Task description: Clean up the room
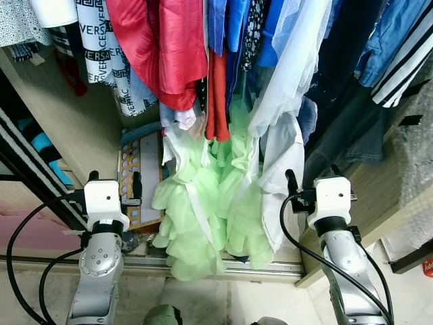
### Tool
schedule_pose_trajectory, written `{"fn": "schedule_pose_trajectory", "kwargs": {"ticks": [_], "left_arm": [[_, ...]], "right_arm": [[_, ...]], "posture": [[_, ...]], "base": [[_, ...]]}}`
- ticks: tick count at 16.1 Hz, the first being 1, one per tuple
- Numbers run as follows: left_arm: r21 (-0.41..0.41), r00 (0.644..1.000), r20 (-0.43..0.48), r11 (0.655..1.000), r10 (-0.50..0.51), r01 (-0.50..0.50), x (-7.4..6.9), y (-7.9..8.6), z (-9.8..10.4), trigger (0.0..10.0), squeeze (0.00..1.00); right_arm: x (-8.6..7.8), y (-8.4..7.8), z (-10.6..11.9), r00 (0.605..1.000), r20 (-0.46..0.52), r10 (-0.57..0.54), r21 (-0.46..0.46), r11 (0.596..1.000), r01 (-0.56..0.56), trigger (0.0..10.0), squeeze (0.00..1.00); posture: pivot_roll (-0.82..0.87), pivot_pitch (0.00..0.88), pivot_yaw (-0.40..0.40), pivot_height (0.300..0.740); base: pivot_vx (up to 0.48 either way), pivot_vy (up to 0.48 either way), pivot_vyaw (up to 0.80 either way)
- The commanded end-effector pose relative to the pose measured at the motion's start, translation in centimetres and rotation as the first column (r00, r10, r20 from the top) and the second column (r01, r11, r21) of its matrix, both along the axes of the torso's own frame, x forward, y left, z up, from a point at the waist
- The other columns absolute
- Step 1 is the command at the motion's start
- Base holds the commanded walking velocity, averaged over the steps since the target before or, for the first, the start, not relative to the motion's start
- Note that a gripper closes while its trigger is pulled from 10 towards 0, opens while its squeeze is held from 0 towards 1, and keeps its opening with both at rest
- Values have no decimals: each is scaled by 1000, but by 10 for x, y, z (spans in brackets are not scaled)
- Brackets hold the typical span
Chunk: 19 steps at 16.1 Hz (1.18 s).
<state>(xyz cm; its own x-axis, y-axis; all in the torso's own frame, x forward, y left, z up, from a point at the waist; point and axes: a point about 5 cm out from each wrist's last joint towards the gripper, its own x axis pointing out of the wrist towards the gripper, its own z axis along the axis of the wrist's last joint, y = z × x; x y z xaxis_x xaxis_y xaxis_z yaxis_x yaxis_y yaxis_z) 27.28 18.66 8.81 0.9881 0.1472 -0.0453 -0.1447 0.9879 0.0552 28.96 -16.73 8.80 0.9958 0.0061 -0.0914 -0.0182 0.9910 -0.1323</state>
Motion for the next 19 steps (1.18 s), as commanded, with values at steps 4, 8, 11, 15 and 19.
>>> {"fn": "schedule_pose_trajectory", "kwargs": {"ticks": [4, 8, 11, 15, 19], "left_arm": [[-189, 963, 81, 944, -258, 269, -11, -33, 18, 10000, 0], [-149, 963, 35, 951, -267, 269, -16, -30, 14, 10000, 0], [-142, 960, -28, 951, -280, 274, -27, -17, 4, 10000, 0], [-111, 959, -43, 956, -279, 273, -21, -19, 1, 10000, 0], [-70, 959, -37, 958, -283, 280, -21, -23, 0, 10000, 0]], "right_arm": [[-7, 8, 19, 998, 48, -37, 48, 998, 35, 10000, 0], [-9, 7, 21, 999, 39, -29, 51, 998, 27, 10000, 0], [-17, 2, 16, 999, 28, -20, 9, 1000, 19, 10000, 0], [-13, 9, 13, 999, 28, 22, -35, 999, -21, 10000, 0], [-11, 12, 11, 999, 33, 31, -35, 999, -29, 10000, 0]], "posture": [[36, 0, -51, 740], [33, 0, -54, 740], [39, 0, -56, 740], [59, 0, -62, 740], [56, 0, -54, 740]], "base": [[0, 0, 0], [0, 0, 0], [0, 0, 0], [0, 0, 200], [0, 0, 800]]}}
